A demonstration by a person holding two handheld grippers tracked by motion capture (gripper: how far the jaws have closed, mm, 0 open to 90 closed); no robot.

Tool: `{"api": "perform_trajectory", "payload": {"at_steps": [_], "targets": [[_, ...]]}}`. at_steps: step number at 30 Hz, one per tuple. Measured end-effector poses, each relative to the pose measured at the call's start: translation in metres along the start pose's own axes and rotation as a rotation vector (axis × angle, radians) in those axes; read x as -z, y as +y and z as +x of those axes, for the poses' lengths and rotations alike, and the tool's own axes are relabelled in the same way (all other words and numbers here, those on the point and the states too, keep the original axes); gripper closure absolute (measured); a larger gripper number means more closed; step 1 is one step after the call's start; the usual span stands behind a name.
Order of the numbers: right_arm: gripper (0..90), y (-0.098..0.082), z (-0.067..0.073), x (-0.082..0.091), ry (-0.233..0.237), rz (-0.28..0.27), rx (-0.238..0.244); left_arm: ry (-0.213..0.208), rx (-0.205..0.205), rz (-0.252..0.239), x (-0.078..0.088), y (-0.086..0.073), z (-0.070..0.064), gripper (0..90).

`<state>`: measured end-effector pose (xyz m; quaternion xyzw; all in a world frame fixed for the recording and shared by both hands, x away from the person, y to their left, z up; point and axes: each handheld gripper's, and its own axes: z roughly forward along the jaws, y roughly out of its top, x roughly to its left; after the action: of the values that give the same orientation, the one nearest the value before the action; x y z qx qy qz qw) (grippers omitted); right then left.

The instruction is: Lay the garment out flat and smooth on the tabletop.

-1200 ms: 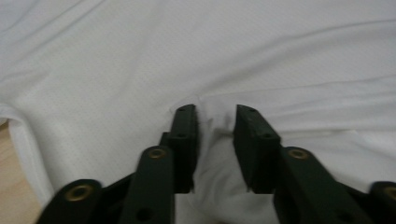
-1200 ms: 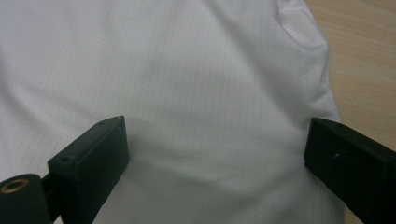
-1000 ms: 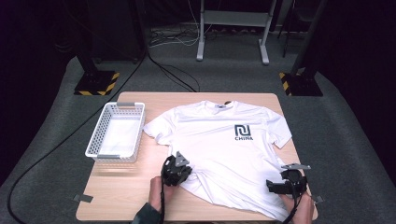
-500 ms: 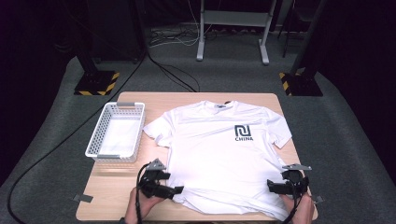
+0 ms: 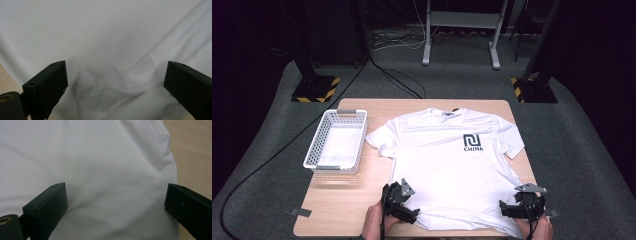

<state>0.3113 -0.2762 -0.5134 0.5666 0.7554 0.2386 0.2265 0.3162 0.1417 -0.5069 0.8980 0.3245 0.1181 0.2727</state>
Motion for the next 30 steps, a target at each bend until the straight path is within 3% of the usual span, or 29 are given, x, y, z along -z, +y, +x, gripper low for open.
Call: {"api": "perform_trajectory", "payload": {"at_steps": [4,5,6,8,11,12,13,14,15,16,18,22,25,26,28,30], "targets": [[3.6,-0.016,-0.001,0.014,0.004,0.026,0.001,-0.059,-0.013,0.027,0.011,-0.019,-0.005,4.4],[3.4,-0.019,-0.003,0.018,0.008,0.035,0.001,-0.094,-0.002,0.010,0.018,-0.030,-0.006,4.0],[3.4,-0.019,-0.003,0.018,0.008,0.035,0.001,-0.094,-0.002,0.010,0.018,-0.030,-0.006,4.0],[3.1,-0.022,-0.007,0.025,0.022,0.045,-0.008,-0.113,0.027,-0.049,0.027,-0.035,-0.003,4.0],[3.7,-0.016,-0.008,0.030,0.033,-0.018,-0.019,-0.084,0.089,-0.149,0.031,-0.024,0.009,3.0],[3.7,-0.008,-0.004,0.024,0.045,-0.042,-0.014,-0.062,0.130,-0.162,0.022,-0.012,0.018,1.6],[3.6,-0.004,-0.001,0.019,0.054,-0.049,-0.003,-0.062,0.130,-0.162,0.022,-0.012,0.018,0.7],[3.4,-0.001,0.003,0.014,0.062,-0.048,0.007,-0.032,0.148,-0.122,0.015,-0.005,0.023,0.1],[3.4,-0.001,0.003,0.014,0.062,-0.048,0.007,-0.008,0.147,-0.102,0.006,0.001,0.025,0.1],[2.9,0.003,0.010,0.004,0.075,-0.037,0.027,0.001,0.163,-0.052,-0.012,0.007,0.030,0.2],[3.0,0.002,0.017,-0.001,0.086,-0.029,0.047,0.032,0.132,-0.052,-0.018,0.005,0.024,0.5],[2.8,-0.008,0.019,0.002,0.110,-0.032,0.060,0.037,0.102,-0.055,-0.010,-0.006,0.016,0.7],[2.7,-0.022,0.014,0.016,0.120,-0.003,0.086,0.008,0.087,-0.068,0.003,-0.025,0.009,2.1],[2.7,-0.025,0.013,0.019,0.122,0.015,0.093,-0.026,0.077,-0.062,0.013,-0.038,0.007,2.6],[2.5,-0.026,0.010,0.025,0.110,0.033,0.101,-0.049,0.079,-0.061,0.018,-0.042,0.007,3.7],[2.8,-0.026,0.008,0.027,0.111,0.022,0.096,-0.061,0.096,-0.095,0.027,-0.046,0.010,3.7]]}}
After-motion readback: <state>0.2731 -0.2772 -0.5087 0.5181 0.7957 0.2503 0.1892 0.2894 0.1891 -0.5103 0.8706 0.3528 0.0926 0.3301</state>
